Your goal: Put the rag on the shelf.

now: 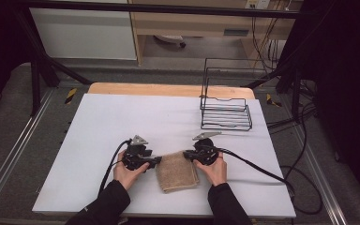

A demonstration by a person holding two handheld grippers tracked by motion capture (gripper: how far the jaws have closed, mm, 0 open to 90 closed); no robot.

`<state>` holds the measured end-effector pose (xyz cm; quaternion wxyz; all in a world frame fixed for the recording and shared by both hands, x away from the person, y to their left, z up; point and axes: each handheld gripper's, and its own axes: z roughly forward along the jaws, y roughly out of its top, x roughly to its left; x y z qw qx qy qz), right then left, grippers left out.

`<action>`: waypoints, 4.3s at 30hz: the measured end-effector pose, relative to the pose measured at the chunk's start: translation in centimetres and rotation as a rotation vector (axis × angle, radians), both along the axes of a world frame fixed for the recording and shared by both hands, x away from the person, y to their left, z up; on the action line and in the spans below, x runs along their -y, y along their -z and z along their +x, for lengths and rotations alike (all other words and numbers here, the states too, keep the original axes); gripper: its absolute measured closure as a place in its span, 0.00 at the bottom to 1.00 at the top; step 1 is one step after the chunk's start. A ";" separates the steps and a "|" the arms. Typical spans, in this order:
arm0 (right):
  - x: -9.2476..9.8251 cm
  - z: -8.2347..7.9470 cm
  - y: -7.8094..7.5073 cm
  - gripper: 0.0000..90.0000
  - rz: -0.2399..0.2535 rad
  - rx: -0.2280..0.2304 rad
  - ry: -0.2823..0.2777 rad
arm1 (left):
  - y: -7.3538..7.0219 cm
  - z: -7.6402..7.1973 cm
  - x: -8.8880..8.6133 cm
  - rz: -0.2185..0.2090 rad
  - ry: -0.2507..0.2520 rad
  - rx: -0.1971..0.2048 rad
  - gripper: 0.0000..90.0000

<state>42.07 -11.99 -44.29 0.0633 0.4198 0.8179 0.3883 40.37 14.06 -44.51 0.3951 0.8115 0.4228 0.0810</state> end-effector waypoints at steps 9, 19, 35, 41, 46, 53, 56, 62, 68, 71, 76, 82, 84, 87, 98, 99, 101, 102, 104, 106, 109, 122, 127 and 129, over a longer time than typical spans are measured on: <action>0.1 -0.1 0.2 0.91 -0.020 0.013 0.001 | 0.4 0.2 0.6 -0.026 -0.002 -0.040 0.75; 0.1 0.1 0.6 0.83 -0.039 0.033 -0.010 | 0.6 0.2 0.7 -0.031 -0.005 -0.067 0.83; 0.2 0.2 0.4 0.93 0.011 -0.019 -0.003 | 0.1 0.2 0.7 -0.045 0.013 -0.058 0.93; 0.7 -0.3 -0.9 0.93 0.047 0.025 0.003 | -1.2 -0.3 0.4 -0.079 0.021 0.000 0.94; 1.2 -1.0 -2.2 0.93 0.078 0.058 0.005 | -2.4 -0.8 0.4 -0.090 0.026 0.047 0.94; 2.0 -2.0 -3.8 0.93 0.112 0.104 0.011 | -4.0 -1.5 0.7 -0.123 0.037 0.094 0.94; 2.5 -2.6 -4.8 0.93 0.132 0.135 0.018 | -4.6 -1.8 0.9 -0.133 0.042 0.112 0.94; 3.3 -3.2 -5.9 0.93 0.155 0.176 0.026 | -5.7 -2.1 1.4 -0.138 0.069 0.147 0.94; 3.9 -3.8 -6.8 0.93 0.166 0.222 0.031 | -6.7 -2.2 1.9 -0.148 0.077 0.180 0.94; 4.3 -4.1 -7.5 0.93 0.167 0.249 0.043 | -7.1 -2.1 2.3 -0.146 0.080 0.197 0.94; 4.7 -4.3 -8.1 0.93 0.163 0.277 0.051 | -7.6 -1.9 2.9 -0.155 0.084 0.218 0.94; 5.4 -4.6 -8.8 0.93 0.173 0.307 0.068 | -8.4 -1.8 3.4 -0.173 0.091 0.252 0.94; 5.6 -4.7 -9.0 0.93 0.177 0.320 0.074 | -8.7 -1.7 3.6 -0.174 0.091 0.264 0.94; 5.8 -4.8 -9.5 0.93 0.183 0.342 0.082 | -9.1 -1.5 3.8 -0.185 0.091 0.279 0.94; 6.7 -5.0 -11.3 0.93 0.203 0.418 0.118 | -10.6 -0.8 4.7 -0.216 0.082 0.328 0.94; 6.7 -4.9 -11.5 0.93 0.204 0.425 0.120 | -10.9 -0.7 4.9 -0.218 0.080 0.342 0.94; 6.8 -4.9 -11.7 0.93 0.208 0.437 0.127 | -11.1 -0.6 5.0 -0.218 0.079 0.348 0.94; 6.9 -4.9 -11.9 0.93 0.209 0.443 0.130 | -11.2 -0.5 5.1 -0.222 0.078 0.354 0.94; 7.1 -4.9 -12.2 0.93 0.217 0.456 0.137 | -11.5 -0.4 5.3 -0.227 0.077 0.366 0.94; 7.3 -4.9 -12.6 0.93 0.222 0.467 0.144 | -11.8 -0.3 5.5 -0.237 0.075 0.380 0.94; 7.5 -4.8 -13.1 0.93 0.225 0.485 0.154 | -12.3 -0.1 5.8 -0.248 0.073 0.396 0.94; 8.8 -4.5 -15.4 0.93 0.233 0.546 0.199 | -14.9 1.1 7.6 -0.284 0.076 0.457 0.94; 9.7 -4.1 -16.5 0.93 0.244 0.580 0.225 | -16.0 1.7 8.5 -0.296 0.076 0.478 0.94; 9.8 -4.0 -16.7 0.93 0.248 0.581 0.229 | -16.4 1.9 8.8 -0.303 0.079 0.487 0.94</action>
